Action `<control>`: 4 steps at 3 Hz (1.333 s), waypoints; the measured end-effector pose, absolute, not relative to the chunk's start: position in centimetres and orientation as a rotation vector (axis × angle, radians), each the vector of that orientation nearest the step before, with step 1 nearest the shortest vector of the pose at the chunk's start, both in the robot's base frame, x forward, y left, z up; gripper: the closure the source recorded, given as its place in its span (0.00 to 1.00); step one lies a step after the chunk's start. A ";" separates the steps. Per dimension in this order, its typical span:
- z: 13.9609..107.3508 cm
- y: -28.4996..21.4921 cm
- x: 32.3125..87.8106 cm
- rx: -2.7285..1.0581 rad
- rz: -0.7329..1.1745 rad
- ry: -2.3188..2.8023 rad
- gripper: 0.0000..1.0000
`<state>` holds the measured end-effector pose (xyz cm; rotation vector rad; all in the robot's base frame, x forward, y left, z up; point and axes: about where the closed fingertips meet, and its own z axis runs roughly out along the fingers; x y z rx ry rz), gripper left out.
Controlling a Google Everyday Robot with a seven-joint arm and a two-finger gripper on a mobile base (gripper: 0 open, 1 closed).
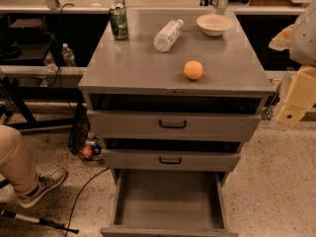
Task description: Place orange into bottom drawer
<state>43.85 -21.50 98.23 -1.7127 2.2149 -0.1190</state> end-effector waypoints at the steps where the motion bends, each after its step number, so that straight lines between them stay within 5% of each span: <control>1: 98.2 -21.5 43.8 -1.713 -0.119 2.215 0.00; 4: 94.3 -22.5 56.2 -1.383 0.066 2.096 0.00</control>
Offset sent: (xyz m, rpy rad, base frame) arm 0.0651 -0.0068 -0.0136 0.1481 -0.0819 -0.0856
